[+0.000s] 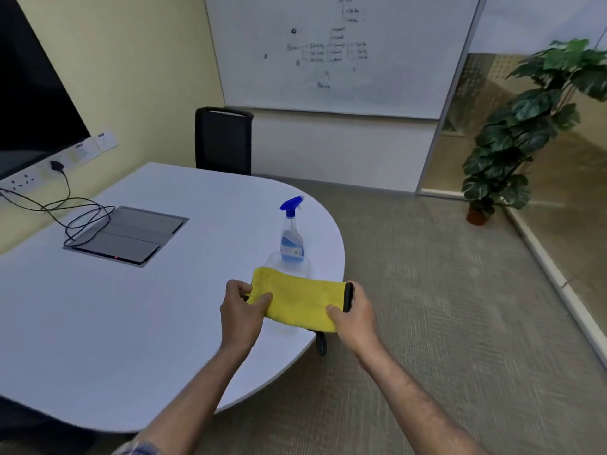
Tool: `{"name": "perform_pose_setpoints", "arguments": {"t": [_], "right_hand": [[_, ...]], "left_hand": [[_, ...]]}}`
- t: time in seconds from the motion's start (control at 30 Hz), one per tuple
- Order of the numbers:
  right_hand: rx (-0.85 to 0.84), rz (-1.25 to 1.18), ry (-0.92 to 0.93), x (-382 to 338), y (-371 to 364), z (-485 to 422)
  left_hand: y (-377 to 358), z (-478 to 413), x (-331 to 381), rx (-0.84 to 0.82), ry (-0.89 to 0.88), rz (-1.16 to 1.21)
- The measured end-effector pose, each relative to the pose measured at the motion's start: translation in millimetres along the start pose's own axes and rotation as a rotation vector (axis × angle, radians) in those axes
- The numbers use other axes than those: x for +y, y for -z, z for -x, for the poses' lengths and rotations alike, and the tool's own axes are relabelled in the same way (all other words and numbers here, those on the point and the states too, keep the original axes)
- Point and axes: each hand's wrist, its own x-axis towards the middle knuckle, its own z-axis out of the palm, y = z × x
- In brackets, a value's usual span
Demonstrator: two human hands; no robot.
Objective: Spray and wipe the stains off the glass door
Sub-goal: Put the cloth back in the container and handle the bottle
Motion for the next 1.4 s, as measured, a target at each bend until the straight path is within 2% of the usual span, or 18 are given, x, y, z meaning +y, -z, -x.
{"name": "perform_pose_setpoints", "arguments": {"t": [0.13,0.4,0.7,1.0,1.23,1.4], "right_hand": [[0.034,0.006,-0.055,2,-37,-54],[0.191,0.008,-0.259,26,-107,-134],[0.213,0.061,-0.334,47,-163,-171],[0.165,0.279,-0.283,65,-179,-175],[0.18,0.319,-0.227,75,-183,-180],[0.111,0.473,-0.197,84,-191,-182]], "left_hand": [[-16,-61,-17,-0.02,-0.016,0.003],[-39,-161,-71,-0.167,0.003,-0.061],[-63,-201,-107,-0.341,-0.123,-0.211],[-68,-201,-134,-0.264,-0.218,-0.401],[-74,-204,-142,-0.239,-0.255,-0.394],[-73,-200,-155,-0.245,-0.266,-0.475]]}}
